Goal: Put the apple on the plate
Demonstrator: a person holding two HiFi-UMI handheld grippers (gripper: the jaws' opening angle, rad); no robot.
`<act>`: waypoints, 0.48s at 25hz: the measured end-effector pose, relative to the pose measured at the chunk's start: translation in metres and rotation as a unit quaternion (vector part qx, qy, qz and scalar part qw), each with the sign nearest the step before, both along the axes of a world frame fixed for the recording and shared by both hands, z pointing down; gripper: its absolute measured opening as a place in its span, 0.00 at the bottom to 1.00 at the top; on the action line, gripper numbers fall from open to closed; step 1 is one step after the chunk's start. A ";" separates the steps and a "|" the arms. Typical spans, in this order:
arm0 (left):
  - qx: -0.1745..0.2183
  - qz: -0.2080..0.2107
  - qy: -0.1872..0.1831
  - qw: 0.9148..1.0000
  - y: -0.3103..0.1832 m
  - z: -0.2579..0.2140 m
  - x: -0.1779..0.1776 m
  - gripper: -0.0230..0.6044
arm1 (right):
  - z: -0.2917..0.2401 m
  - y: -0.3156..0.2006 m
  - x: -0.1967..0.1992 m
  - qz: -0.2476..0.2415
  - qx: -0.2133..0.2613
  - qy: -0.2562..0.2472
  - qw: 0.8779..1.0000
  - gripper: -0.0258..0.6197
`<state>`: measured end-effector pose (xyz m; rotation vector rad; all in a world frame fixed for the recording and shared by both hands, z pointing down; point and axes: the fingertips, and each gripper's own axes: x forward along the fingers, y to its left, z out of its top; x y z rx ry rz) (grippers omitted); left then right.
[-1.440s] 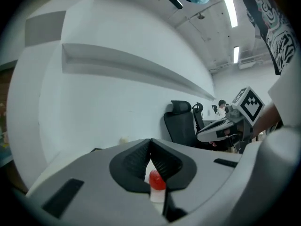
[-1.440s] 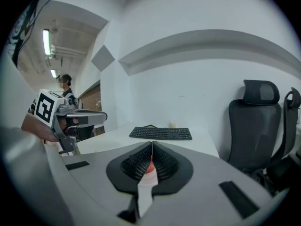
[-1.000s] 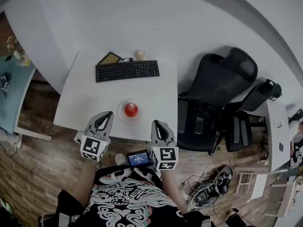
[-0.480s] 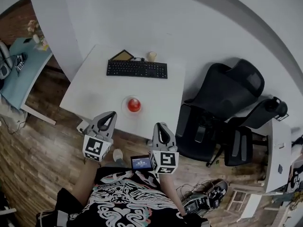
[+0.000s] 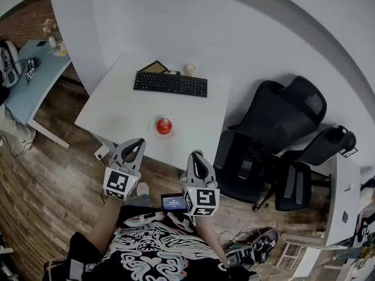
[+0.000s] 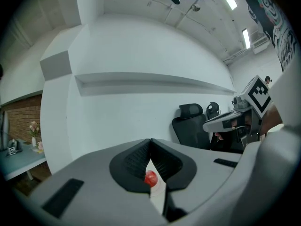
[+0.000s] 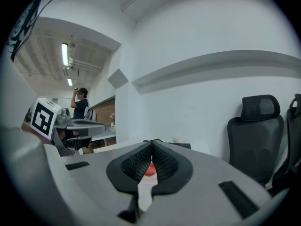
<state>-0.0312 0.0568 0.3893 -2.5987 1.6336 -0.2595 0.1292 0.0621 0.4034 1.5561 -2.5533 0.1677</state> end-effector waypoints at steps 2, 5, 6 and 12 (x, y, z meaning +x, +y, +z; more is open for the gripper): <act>0.000 -0.002 -0.001 1.000 0.001 0.000 0.000 0.06 | 0.000 0.000 0.000 -0.003 -0.001 -0.003 1.000 0.08; -0.002 -0.004 -0.003 1.000 0.000 0.001 0.001 0.06 | 0.001 0.000 0.003 -0.002 -0.003 -0.006 1.000 0.08; -0.003 -0.005 -0.004 1.000 -0.001 0.001 0.002 0.06 | 0.002 0.000 0.004 -0.002 -0.004 -0.007 1.000 0.08; -0.003 -0.007 -0.007 1.000 -0.003 0.003 0.002 0.06 | 0.005 -0.003 0.006 0.001 -0.007 -0.011 1.000 0.08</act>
